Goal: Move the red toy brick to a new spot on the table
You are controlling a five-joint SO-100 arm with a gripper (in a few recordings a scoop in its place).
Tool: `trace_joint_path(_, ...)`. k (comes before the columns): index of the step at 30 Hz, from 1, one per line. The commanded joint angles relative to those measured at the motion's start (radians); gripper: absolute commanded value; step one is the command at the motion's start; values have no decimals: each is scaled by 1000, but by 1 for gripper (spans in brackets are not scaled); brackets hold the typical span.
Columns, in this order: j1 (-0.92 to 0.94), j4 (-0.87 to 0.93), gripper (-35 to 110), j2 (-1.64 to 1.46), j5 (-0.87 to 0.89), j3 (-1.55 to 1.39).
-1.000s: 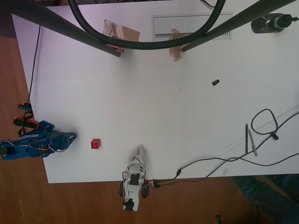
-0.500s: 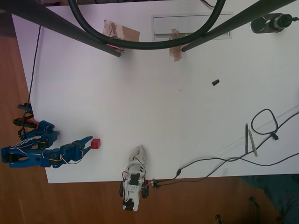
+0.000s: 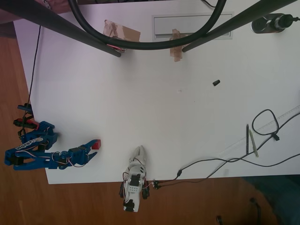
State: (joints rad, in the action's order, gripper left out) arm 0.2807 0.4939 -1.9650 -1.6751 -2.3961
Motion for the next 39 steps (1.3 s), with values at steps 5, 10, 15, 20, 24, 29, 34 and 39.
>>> trace_joint_path(5, 14, -95, 23, 17, 28, -71)
trace_joint_path(10, 6, -101, 13, 44, 77, -69)
trace_joint_path(15, -20, -92, 11, 46, 117, -48)
trace_joint_path(20, -106, -6, 10, 75, 195, 110)
trace_joint_path(24, -193, 67, 10, 160, 265, 311)
trace_joint_path(29, -268, 178, 10, 341, 362, 618)
trace_joint_path(34, -319, 288, 9, 515, 462, 893)
trace_joint_path(39, -362, 348, 9, 661, 558, 1077)
